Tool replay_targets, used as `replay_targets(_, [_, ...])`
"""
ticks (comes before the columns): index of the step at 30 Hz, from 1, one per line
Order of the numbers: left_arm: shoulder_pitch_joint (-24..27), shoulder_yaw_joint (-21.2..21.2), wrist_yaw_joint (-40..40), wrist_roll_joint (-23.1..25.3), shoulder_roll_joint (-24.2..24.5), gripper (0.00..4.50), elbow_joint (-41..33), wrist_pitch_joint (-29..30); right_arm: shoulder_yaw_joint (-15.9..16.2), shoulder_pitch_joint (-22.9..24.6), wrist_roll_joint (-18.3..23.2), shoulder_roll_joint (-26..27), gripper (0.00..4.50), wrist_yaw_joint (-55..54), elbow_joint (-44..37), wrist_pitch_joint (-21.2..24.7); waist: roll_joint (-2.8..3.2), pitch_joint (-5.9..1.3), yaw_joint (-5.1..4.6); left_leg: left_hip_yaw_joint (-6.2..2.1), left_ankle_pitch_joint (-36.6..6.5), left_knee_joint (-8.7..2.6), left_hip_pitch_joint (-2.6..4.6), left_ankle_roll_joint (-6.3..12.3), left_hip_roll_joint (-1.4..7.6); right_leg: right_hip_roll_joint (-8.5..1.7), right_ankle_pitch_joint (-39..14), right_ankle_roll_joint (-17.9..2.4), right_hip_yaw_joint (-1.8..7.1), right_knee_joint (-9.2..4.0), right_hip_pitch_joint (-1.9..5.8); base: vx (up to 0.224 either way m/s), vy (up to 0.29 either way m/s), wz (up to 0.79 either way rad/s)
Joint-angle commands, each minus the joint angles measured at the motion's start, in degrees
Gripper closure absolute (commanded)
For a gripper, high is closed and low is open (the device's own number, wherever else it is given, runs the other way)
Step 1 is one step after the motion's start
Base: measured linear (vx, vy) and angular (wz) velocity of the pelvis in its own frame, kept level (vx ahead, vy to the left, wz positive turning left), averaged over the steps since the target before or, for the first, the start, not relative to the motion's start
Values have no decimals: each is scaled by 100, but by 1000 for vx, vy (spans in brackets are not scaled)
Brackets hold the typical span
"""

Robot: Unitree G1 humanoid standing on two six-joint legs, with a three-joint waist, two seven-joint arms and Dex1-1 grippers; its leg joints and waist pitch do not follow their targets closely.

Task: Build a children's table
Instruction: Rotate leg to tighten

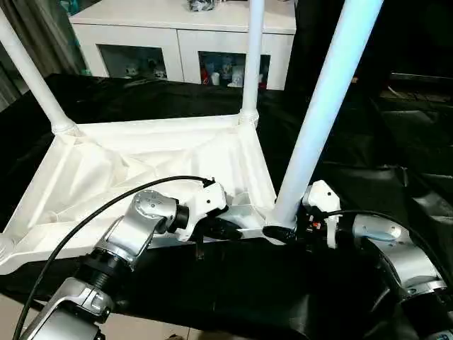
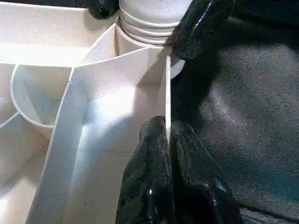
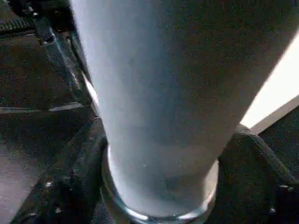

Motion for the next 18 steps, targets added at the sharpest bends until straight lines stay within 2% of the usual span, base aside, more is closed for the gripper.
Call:
replay_targets(1, [0, -36, -284, -239, -15, 450, -311, -9, -20, -90, 74, -32, 129, 31, -65, 107, -93, -329, -8, -38, -991, -379, 50, 434, 187, -243, -719, -1466, 185, -398, 287, 0, 0, 0])
replay_targets(4, [-2, -34, -284, -221, -14, 450, -319, 12, -27, -93, 77, -36, 161, 44, -74, 141, -93, -332, -10, -39, -962, -374, 47, 427, 183, -236, -701, -1464, 185, -396, 290, 0, 0, 0])
replay_targets(12, [-8, -3, -154, -160, -45, 450, -262, -9, -97, -112, 2, 100, 178, -167, 26, 128, -104, -338, -5, -36, -853, -360, 40, 453, 177, -237, -590, -1480, 184, -379, 295, 0, 0, 0])
replay_targets(18, [-187, 211, 582, -8, -360, 450, 222, -77, -334, -250, -148, 586, 178, -1152, 473, 94, -109, -330, -63, -44, -1027, -377, 39, 268, 156, -235, -963, -1395, 176, -411, 287, 0, 0, 0])
